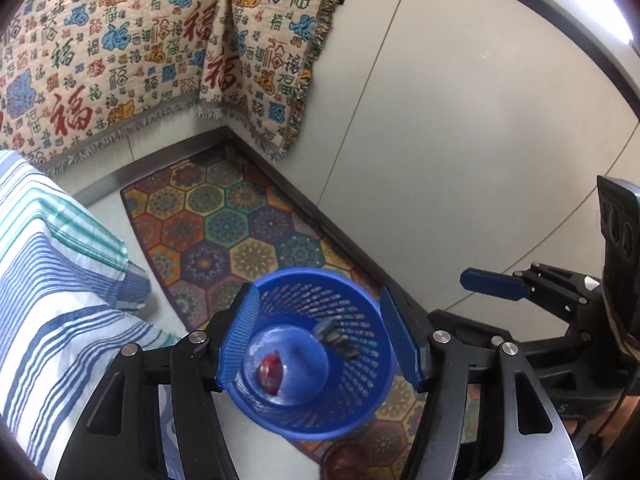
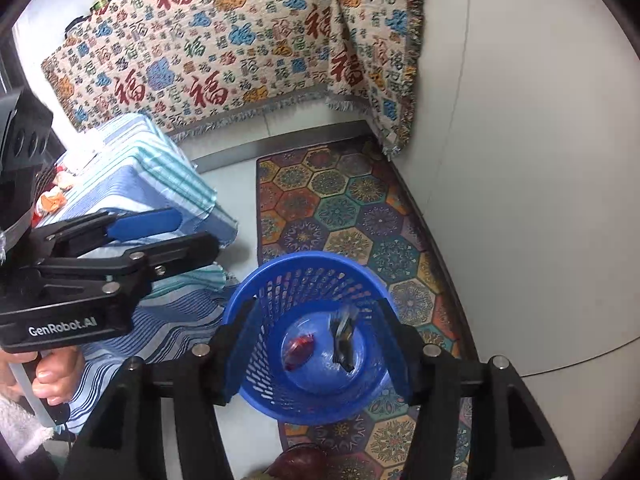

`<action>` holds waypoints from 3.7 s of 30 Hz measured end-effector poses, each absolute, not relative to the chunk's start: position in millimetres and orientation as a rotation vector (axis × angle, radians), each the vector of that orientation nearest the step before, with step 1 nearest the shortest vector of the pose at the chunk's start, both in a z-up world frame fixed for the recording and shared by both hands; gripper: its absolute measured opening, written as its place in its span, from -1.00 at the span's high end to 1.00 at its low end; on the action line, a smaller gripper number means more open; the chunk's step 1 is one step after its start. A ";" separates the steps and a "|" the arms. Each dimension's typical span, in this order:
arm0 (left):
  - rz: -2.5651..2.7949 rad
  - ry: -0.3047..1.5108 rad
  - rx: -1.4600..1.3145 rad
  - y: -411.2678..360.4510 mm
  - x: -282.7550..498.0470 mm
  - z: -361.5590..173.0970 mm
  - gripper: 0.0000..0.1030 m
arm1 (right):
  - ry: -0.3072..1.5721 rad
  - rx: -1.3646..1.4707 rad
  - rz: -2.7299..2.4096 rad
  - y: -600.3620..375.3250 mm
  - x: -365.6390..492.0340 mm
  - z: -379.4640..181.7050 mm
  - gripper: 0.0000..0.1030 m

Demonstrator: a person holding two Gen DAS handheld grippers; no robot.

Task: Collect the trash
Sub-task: 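Carry both wrappers to the blue wastebasket and open both grippers to drop them, then move both tools back over the table toward the remaining trash, then grasp the clear plastic box with the left gripper while the right grasps the orange-white wrapper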

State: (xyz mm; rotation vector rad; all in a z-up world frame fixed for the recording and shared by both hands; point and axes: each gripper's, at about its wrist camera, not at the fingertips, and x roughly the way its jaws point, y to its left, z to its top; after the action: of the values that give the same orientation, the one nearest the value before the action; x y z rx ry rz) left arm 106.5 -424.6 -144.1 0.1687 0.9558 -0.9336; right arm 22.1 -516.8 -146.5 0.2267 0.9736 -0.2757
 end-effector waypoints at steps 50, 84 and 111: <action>-0.394 0.849 0.162 -38.1 132.7 -130.5 -0.98 | 0.873 -0.113 0.145 -195.8 132.2 -152.0 -0.20; -0.230 0.843 0.126 31.3 108.2 -121.9 -0.20 | 0.871 -0.232 0.302 -163.6 243.7 -145.8 0.32; -0.115 0.906 -0.007 76.6 123.2 -136.6 -0.40 | 1.021 -0.057 0.343 -182.3 141.8 -129.6 -0.25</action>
State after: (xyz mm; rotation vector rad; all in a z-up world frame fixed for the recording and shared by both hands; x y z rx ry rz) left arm 123.2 76.6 -136.6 -0.0074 0.9055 -0.1148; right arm 141.8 -182.3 -129.6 -0.0568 1.0213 0.3430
